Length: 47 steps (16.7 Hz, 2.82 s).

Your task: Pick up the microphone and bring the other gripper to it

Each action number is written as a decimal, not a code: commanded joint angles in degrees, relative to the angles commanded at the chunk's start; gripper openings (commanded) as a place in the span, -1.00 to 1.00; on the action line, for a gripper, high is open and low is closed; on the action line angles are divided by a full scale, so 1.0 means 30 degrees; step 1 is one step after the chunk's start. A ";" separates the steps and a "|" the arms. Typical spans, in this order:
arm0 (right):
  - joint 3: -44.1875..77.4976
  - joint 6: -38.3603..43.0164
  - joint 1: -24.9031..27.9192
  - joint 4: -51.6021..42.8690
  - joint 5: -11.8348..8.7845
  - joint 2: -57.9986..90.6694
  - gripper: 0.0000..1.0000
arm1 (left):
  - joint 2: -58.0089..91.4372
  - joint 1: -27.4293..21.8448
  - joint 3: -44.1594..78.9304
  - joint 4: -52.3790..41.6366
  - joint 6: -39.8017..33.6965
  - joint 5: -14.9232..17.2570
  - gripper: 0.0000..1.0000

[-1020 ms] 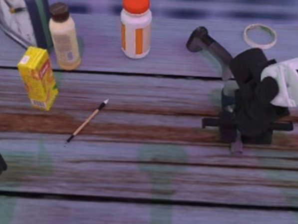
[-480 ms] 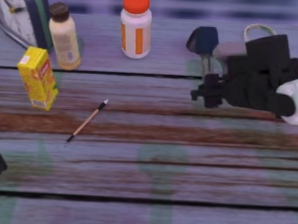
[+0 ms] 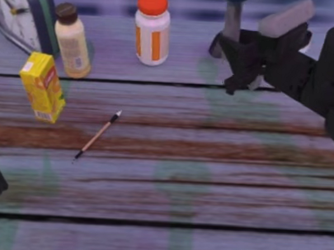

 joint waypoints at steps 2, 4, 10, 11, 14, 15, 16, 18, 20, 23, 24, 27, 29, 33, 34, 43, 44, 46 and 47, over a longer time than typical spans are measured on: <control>-0.0428 -0.0463 -0.0036 0.1344 -0.0459 -0.0627 -1.00 | 0.0000 0.0000 0.0000 0.0000 0.0000 0.0000 1.00; -0.0594 -0.0655 -0.0053 0.1863 -0.0643 -0.0900 -1.00 | 0.0000 0.0000 0.0000 0.0000 0.0000 0.0000 1.00; -0.0550 -0.0592 0.0317 0.1784 -0.0375 -0.0946 -1.00 | 0.0000 0.0000 0.0000 0.0000 0.0000 0.0000 1.00; -0.0607 -0.0582 0.0687 0.1742 -0.0036 -0.1098 -1.00 | 0.0000 0.0000 0.0000 0.0000 0.0000 0.0000 1.00; -0.0850 -0.0517 0.2264 0.1562 0.1508 -0.1768 -1.00 | 0.0000 0.0000 0.0000 0.0000 0.0000 0.0000 1.00; -0.0941 -0.0479 0.2857 0.1495 0.2084 -0.2016 -1.00 | 0.0000 0.0000 0.0000 0.0000 0.0000 0.0000 1.00; -0.1026 -0.0441 0.3426 0.1433 0.2634 -0.2255 -1.00 | 0.0000 0.0000 0.0000 0.0000 0.0000 0.0000 1.00; -0.1148 -0.0388 0.4343 0.1348 0.3502 -0.2644 -1.00 | 0.0000 0.0000 0.0000 0.0000 0.0000 0.0000 1.00; -0.1181 -0.0374 0.4635 0.1326 0.3785 -0.2778 -1.00 | 0.0000 0.0000 0.0000 0.0000 0.0000 0.0000 1.00; -0.1103 -0.0338 0.4560 0.1345 0.3713 -0.2696 -1.00 | 0.0000 0.0000 0.0000 0.0000 0.0000 0.0000 1.00; -0.1120 -0.0345 0.4576 0.1340 0.3728 -0.2714 -1.00 | 0.0000 0.0000 0.0000 0.0000 0.0000 0.0000 1.00; -0.1181 -0.0374 0.4635 0.1326 0.3785 -0.2778 -1.00 | 0.0000 0.0000 0.0000 0.0000 0.0000 0.0000 1.00; -0.1181 -0.0374 0.4635 0.1326 0.3785 -0.2778 -1.00 | 0.0000 0.0000 0.0000 0.0000 0.0000 0.0000 1.00; -0.1181 -0.0374 0.4635 0.1326 0.3785 -0.2778 -1.00 | 0.0659 -0.0393 0.0517 0.0355 0.0000 0.0413 1.00; -0.1181 -0.0374 0.4635 0.1326 0.3785 -0.2778 -1.00 | 0.1278 -0.0709 0.0953 0.0653 0.0002 0.0746 1.00; -0.1181 -0.0374 0.4635 0.1326 0.3785 -0.2778 -1.00 | 1.3096 -0.5172 0.7794 0.5260 0.0196 0.5478 1.00; -0.1181 -0.0374 0.4635 0.1326 0.3785 -0.2778 -1.00 | 1.4579 -0.5704 0.8626 0.5821 0.0224 0.6043 1.00; -0.1181 -0.0374 0.4635 0.1326 0.3785 -0.2778 -1.00 | 1.7305 -0.6670 1.0132 0.6837 0.0264 0.7068 1.00; -0.1181 -0.0374 0.4635 0.1326 0.3785 -0.2778 -1.00 | 1.8505 -0.7095 1.0785 0.7280 0.0276 0.7519 1.00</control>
